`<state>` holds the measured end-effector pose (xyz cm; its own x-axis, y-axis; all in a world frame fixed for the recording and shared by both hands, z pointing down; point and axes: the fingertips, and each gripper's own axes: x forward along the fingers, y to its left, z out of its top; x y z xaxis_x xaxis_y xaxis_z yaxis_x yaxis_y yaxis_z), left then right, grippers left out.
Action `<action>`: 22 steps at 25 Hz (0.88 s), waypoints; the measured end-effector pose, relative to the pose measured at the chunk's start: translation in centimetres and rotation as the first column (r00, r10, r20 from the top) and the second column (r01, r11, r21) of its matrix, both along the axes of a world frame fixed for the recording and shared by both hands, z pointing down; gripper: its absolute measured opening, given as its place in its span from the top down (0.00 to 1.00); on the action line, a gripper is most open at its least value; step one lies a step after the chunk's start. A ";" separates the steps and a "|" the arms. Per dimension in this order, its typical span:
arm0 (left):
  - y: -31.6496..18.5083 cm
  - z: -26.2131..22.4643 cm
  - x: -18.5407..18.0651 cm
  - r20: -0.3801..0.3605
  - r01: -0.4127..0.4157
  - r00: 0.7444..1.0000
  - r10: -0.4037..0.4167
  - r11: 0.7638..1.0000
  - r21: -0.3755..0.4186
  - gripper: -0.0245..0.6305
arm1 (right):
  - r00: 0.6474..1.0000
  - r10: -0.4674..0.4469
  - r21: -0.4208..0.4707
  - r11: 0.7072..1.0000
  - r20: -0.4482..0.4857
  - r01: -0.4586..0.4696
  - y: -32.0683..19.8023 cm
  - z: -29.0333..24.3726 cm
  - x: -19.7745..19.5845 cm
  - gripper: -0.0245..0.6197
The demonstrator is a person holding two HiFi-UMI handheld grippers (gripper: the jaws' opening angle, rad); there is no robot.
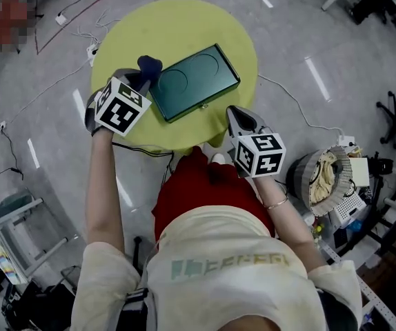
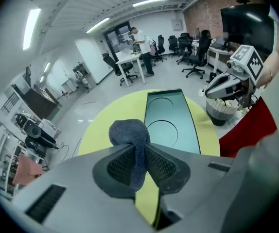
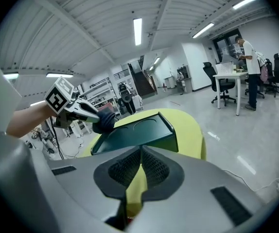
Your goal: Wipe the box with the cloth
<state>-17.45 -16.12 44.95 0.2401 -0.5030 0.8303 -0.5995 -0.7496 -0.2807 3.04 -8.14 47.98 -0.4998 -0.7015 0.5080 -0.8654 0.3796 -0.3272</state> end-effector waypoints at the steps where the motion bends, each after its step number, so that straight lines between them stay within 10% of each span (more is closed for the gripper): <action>1: 0.5 0.1 -0.3 -0.003 0.001 1.000 -0.002 1.000 -0.005 0.86 | 1.000 -0.006 0.000 1.000 -0.001 0.006 0.3 0.0 -0.2 0.90; 22: 0.1 4.4 4.8 0.024 -0.107 0.994 0.110 0.988 -0.108 0.86 | 0.998 -0.058 -0.008 0.998 -0.027 0.058 -1.1 -0.1 -2.7 0.90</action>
